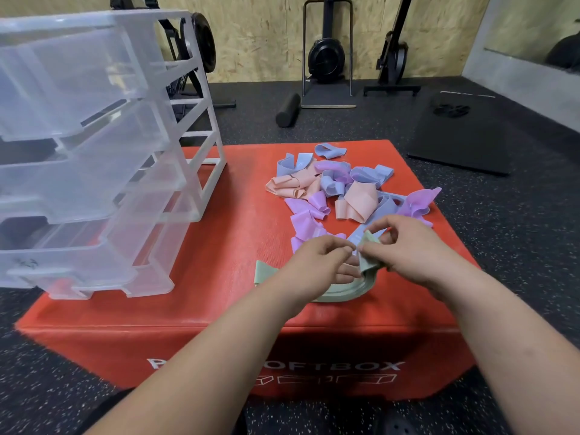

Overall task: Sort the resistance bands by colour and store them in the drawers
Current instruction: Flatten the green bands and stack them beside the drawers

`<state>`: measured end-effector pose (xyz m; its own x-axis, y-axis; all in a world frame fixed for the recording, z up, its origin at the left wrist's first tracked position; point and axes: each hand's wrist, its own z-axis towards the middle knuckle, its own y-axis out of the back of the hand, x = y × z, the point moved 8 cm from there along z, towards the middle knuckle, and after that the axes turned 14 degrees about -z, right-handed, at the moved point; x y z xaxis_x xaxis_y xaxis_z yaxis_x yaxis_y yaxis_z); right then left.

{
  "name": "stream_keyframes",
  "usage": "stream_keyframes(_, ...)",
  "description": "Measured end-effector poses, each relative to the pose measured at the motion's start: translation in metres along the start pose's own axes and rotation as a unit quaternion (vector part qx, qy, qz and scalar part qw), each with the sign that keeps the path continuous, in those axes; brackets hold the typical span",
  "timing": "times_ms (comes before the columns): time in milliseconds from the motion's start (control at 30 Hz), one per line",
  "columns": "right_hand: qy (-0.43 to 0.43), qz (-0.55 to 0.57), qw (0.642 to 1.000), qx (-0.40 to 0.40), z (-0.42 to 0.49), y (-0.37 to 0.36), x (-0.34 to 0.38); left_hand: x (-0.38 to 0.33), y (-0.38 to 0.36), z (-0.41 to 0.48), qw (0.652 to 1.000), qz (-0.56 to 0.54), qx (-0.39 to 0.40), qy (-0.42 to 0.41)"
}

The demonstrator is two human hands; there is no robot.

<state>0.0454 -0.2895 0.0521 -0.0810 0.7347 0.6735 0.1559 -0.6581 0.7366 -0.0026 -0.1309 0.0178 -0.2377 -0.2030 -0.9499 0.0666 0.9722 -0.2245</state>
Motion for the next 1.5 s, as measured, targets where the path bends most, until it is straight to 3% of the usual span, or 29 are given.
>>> stream_keyframes(233,0.029,-0.021,0.999,0.028,-0.009,-0.015,0.015,0.003,0.006,0.008,0.994,-0.088,-0.023,0.068)
stream_keyframes(367,0.096,-0.007,0.992,0.082,-0.017,-0.029,0.027,0.002,0.023,0.012,0.998,-0.019,-0.049,0.041)
stream_keyframes(467,0.13,0.017,0.988,0.076,-0.014,-0.031,0.028,-0.001,0.039,0.01,0.995,0.019,-0.097,0.022)
stream_keyframes(600,0.187,-0.117,0.974,0.052,-0.008,-0.04,0.029,-0.01,0.059,0.008,0.993,0.007,-0.121,0.013)
stream_keyframes(733,0.206,-0.142,0.96,0.128,-0.004,-0.08,0.028,-0.018,0.087,-0.002,0.989,0.025,-0.144,0.028)
stream_keyframes(1067,0.318,-0.246,0.909,0.107,0.006,-0.134,0.06,-0.015,0.163,-0.026,0.972,0.09,-0.212,0.048)
stream_keyframes(1300,0.339,-0.321,0.878,0.105,0.01,-0.163,0.067,-0.013,0.205,-0.038,0.934,0.239,-0.266,0.016)
stream_keyframes(1500,0.355,-0.375,0.852,0.08,0.003,-0.174,0.073,-0.006,0.215,-0.041,0.913,0.327,-0.238,0.056)
